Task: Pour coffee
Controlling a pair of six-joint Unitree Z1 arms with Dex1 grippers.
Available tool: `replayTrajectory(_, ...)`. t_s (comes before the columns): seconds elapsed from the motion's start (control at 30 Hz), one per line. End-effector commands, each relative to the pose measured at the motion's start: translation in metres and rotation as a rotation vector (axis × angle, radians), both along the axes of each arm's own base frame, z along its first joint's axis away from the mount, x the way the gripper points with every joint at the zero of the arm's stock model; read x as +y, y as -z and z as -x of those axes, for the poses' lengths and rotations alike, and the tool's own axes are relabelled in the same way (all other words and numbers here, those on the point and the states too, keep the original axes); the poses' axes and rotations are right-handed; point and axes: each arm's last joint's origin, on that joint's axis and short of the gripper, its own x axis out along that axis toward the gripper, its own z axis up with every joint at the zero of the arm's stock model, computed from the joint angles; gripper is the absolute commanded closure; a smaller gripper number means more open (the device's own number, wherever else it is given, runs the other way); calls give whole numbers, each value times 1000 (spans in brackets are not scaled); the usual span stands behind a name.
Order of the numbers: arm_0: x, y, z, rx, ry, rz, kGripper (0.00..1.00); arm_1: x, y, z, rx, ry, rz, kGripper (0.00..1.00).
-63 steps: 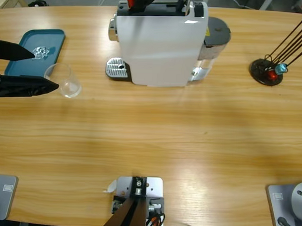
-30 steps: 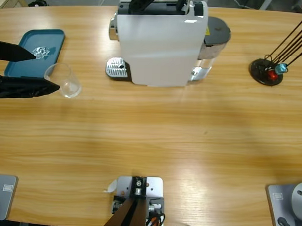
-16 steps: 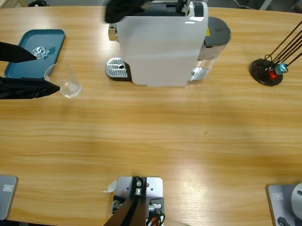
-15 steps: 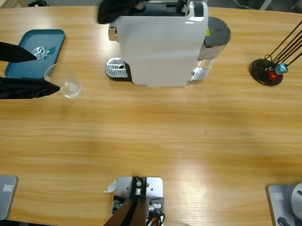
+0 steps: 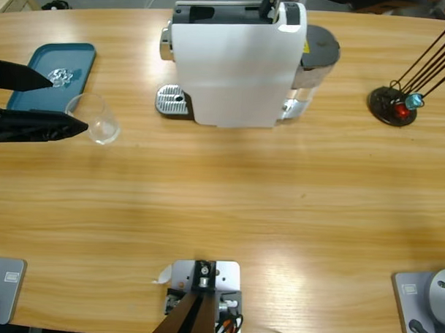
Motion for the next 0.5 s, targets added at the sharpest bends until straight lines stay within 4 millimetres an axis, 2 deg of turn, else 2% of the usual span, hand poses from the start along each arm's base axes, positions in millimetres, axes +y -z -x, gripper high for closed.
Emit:
replayTrajectory(0.03, 13, -2, 10, 0, -33, 22, 18, -27, 5, -11, -29, 243, 9, 1000)
replayTrajectory(0.1, 14, -2, 11, -1, -33, 23, 18, -16, 2, -32, -95, 288, -3, 1000)
replayTrajectory(0.17, 14, -2, 11, 0, -32, 21, 18, 5, 4, -58, -120, 332, 23, 1000)
replayTrajectory(0.27, 16, -2, 12, -2, -32, 22, 18, 27, 8, -82, -117, 347, 11, 1000)
replayTrajectory(0.37, 17, 2, 14, 4, -34, 16, 18, 37, 2, -89, -111, 321, -28, 1000)
replayTrajectory(0.5, 15, 6, 11, 17, -34, 2, 18, 35, -13, -75, -111, 277, -86, 1000)
